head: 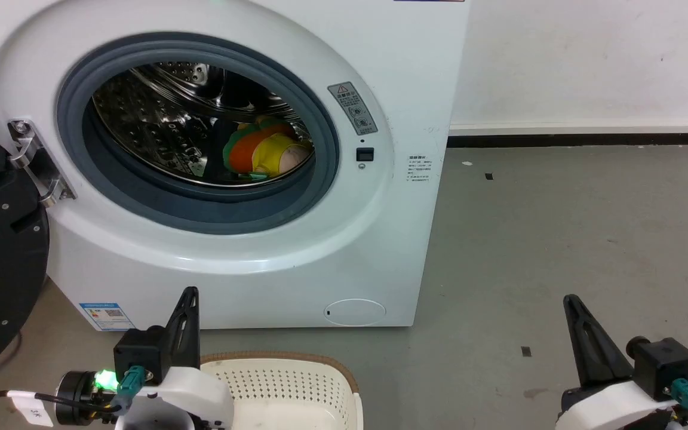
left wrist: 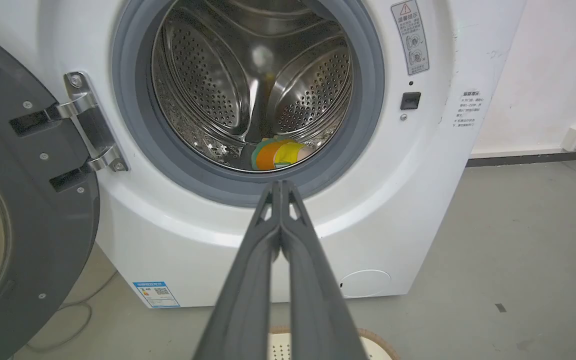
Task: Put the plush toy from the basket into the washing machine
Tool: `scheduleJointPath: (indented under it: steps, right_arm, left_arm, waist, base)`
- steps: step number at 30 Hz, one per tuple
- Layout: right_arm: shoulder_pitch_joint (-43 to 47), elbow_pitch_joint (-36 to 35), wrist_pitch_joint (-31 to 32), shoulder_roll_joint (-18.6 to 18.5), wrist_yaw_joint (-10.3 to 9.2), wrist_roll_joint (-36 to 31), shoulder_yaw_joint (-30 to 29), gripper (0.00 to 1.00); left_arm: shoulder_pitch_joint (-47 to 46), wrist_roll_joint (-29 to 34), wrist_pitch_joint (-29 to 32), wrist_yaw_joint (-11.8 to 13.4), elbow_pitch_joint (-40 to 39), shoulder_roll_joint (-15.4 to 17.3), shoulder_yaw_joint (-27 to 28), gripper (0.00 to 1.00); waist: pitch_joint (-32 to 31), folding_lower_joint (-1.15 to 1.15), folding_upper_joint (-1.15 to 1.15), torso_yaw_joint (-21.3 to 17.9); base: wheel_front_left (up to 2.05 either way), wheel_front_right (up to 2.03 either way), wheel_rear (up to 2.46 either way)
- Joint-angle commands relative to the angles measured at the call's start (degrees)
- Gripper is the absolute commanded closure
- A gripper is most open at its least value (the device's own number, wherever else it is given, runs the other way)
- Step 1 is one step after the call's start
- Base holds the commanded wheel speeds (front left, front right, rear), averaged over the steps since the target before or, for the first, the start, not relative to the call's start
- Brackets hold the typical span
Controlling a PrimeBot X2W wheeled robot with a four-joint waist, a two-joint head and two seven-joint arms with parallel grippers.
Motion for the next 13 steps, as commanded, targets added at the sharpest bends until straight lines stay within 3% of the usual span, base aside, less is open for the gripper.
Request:
scheduleJointPath:
  steps: [1,13]
  right_arm:
    - [-1.2,0.3,0.5,0.0,0.02,-0.1,0.2,1.00]
    - [-1.9,0.8,1.9,0.0,0.03,-0.9,0.8,1.00]
  left_arm:
    - [0.7,0.7,0.3,-0.3,-0.7,-0.3,0.3,1.00]
    - [0.9,1.0,1.8,-0.5,-1.9,-0.6,0.6,1.00]
  waist:
    - [0.0,0.00,0.00,0.0]
    - [0.0,0.00,0.00,0.1]
  base:
    - [0.00,0.00,0.00]
    - [0.00,0.00,0.00]
